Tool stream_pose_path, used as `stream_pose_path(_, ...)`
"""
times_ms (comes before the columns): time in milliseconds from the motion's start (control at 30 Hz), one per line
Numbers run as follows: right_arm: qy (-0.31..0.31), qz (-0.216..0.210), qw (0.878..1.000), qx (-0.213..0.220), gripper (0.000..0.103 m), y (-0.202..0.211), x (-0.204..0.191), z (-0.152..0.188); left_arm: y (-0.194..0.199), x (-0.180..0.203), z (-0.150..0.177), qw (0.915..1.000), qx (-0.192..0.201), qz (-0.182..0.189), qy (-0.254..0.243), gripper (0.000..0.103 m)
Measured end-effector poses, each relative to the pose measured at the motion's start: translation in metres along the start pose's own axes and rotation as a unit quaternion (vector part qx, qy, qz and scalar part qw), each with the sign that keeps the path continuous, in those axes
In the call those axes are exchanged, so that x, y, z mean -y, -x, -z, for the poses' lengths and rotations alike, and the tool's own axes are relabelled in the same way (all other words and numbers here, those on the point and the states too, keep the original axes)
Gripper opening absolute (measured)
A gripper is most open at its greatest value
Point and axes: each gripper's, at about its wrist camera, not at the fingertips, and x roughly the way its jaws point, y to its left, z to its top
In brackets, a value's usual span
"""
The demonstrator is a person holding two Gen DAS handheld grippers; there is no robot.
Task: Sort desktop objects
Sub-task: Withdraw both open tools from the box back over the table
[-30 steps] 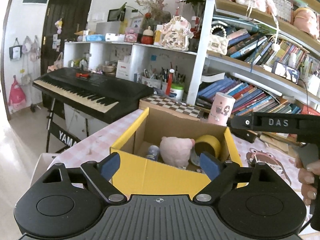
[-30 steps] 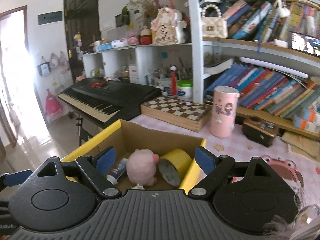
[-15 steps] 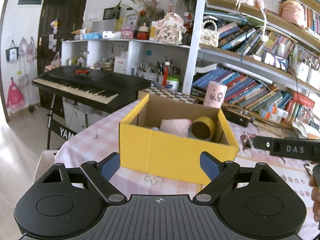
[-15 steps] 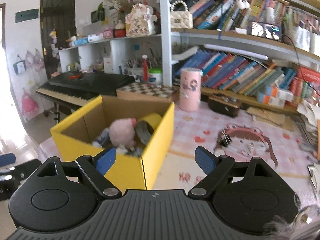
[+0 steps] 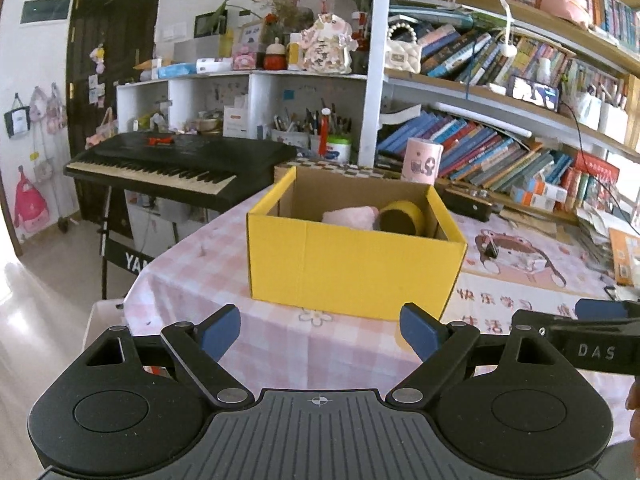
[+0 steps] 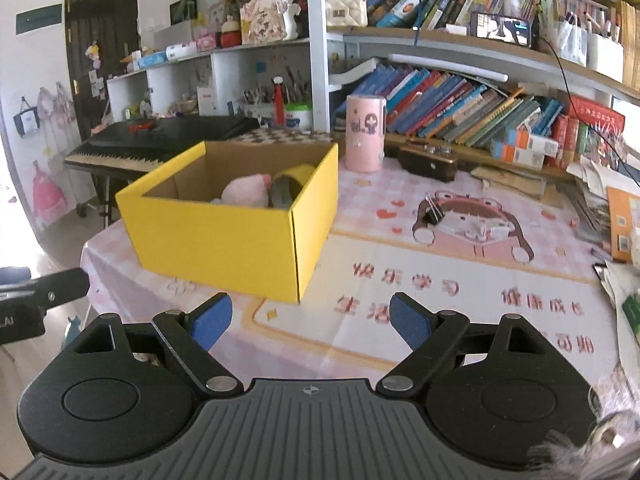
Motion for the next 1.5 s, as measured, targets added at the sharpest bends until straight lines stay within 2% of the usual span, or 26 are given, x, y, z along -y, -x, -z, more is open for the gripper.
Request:
stream_pose_path(200,-0.001,-0.001,1.0,-0.014,0.085,0.01,-0.009,0.018,0.008,0.001,0.01,0.9998,-0.014,0.005,-0.012,0.089)
stream_pose_path(467,0.012,-0.007,0.999,-0.036,0.086,0.013,-0.02,0.032,0.014,0.004,0.02,0.9992,-0.029,0.012,-0.024,0.095)
stream_pose_path(700,0.019,-0.01,0.998,-0.052,0.086,0.019,-0.023,0.041,0.012,0.012,0.029,0.9976,-0.058,0.024,-0.028,0.095)
stream_pose_path(1500,-0.028,0.077,0.995,-0.061,0.086,0.036,0.034,0.051,-0.011,0.076,0.026,0.9891,-0.072,0.106,-0.073,0.096)
